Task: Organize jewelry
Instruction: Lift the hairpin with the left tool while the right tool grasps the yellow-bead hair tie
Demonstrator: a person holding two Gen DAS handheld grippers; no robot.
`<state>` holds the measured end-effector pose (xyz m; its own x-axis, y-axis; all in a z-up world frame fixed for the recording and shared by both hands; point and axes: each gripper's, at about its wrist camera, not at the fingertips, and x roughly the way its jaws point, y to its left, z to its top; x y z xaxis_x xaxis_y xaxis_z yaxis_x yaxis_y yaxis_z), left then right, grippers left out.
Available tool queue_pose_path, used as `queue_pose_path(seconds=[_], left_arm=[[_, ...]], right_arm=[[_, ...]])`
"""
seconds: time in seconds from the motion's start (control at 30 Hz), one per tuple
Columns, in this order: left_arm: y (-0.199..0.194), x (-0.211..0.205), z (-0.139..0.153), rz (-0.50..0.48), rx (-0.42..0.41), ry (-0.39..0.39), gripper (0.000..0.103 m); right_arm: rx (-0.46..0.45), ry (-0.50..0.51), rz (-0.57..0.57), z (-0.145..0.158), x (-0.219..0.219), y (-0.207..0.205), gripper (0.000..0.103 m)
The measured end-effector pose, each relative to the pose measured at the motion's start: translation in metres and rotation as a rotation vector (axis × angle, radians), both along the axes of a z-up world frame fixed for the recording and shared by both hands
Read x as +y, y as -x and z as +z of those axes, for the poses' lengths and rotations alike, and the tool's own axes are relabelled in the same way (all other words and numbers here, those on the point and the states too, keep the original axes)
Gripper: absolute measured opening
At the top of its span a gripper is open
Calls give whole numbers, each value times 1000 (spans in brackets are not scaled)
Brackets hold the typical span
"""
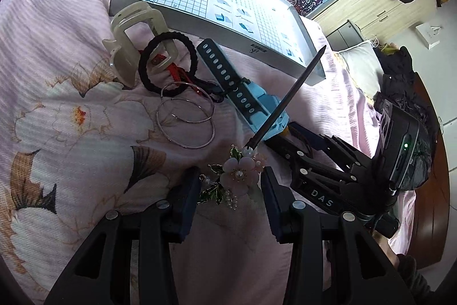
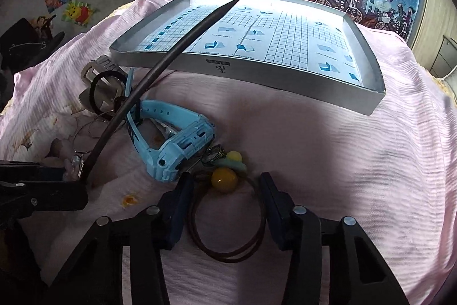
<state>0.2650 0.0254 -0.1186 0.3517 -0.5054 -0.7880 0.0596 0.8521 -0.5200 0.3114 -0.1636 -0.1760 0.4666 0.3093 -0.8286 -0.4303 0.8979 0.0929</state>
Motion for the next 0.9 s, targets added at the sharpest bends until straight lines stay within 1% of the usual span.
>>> queue_pose_path(seconds=[0.07,0.1,0.17,0.23,0.33,0.47,0.6,0.73,0.83,0.9], left_arm=[[-1,-5,0,-9,-12,-11,37],[-1,-7,1,-12,-16,-14,37],[0,-7,1,-16,-23,-12,37],[3,-3,1,-14,-25,7,37],[4,2,2,-11,-30,49,37],[10,7,5,-15,-35,66,37],[17,3,12,-40,-65,74,37],[22,0,20,-58,-108,102,37],[23,3,28,-50,-147,140,37],[23,5,32,-41,-166,148,37]], right_arm=[[0,-12,14,0,0,2,30],[1,-15,15,0,1,3,29],[9,-33,11,1,-1,4,21],[16,-45,2,3,-4,6,17],[15,-52,-7,6,-7,9,17],[-2,-43,-13,11,-8,16,17],[-27,-66,-52,24,-17,21,17],[-62,-117,-111,41,-30,27,17],[-86,-182,-143,54,-42,32,17],[-99,-221,-158,63,-50,34,17]])
